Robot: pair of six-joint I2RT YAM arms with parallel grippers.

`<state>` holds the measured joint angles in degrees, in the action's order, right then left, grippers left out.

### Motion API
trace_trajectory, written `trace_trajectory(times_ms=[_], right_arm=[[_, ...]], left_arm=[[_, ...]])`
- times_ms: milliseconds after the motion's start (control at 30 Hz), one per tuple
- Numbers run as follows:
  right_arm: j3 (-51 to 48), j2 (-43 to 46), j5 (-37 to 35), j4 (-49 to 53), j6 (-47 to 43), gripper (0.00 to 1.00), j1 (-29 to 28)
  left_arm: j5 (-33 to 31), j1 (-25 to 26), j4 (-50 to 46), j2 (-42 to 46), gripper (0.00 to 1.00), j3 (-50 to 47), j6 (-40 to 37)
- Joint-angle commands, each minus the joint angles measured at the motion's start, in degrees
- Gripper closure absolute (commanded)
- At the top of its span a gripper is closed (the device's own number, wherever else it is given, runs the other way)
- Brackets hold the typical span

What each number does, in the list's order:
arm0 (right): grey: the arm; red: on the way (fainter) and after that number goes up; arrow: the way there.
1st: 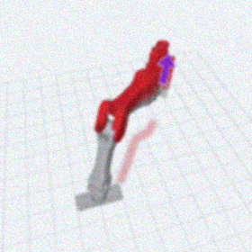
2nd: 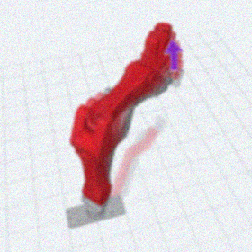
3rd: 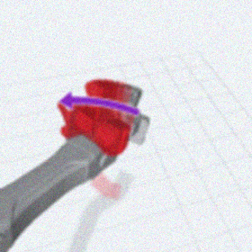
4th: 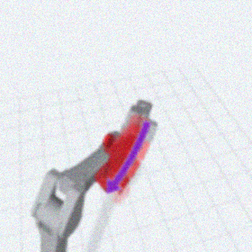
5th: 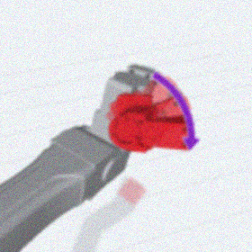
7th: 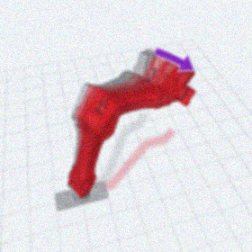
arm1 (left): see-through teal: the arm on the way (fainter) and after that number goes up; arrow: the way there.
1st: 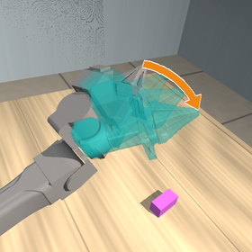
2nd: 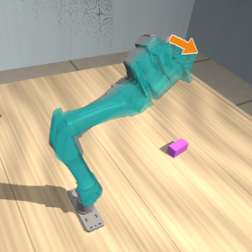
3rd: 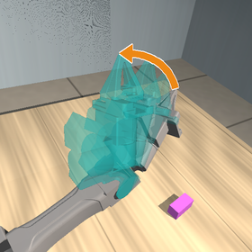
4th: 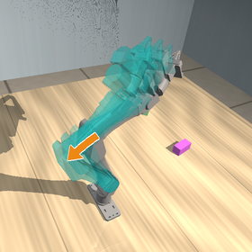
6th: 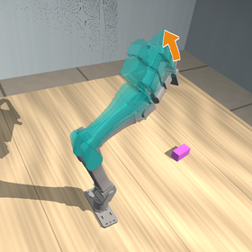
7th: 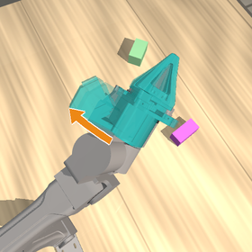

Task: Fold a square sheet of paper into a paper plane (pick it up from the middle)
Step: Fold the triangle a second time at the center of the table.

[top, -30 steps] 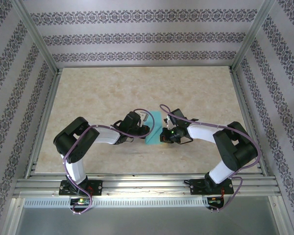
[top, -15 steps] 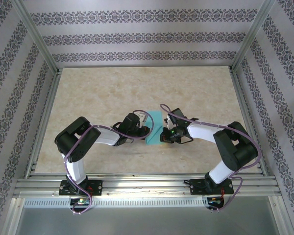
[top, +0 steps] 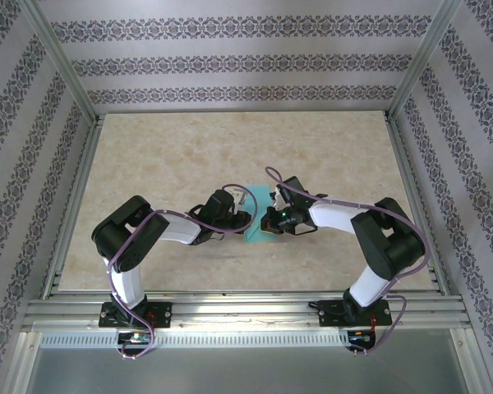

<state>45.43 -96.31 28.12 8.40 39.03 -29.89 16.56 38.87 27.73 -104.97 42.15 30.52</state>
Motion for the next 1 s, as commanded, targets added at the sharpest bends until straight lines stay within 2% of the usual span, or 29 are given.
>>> trace_trajectory(times_ms=[0,167,567,967], right_arm=[[0.9,-2.2,-1.8,2.0,-1.4,1.00,-0.6],[-0.3,-1.6,-3.4,4.9,-4.1,1.00,-0.2],[-0.6,-0.9,-2.5,4.5,-4.5,1.00,0.3],[-0.5,-0.8,-1.8,4.6,-5.0,1.00,0.3]], left_arm=[[1.6,-0.6,-0.6,-0.2,1.00,-0.7,0.9],[0.1,-0.6,-0.6,2.0,1.00,-1.0,-0.3],[-2.4,-0.6,3.1,1.9,1.00,-0.8,-1.0],[-2.5,-0.6,2.4,2.1,1.00,0.2,-2.2]])
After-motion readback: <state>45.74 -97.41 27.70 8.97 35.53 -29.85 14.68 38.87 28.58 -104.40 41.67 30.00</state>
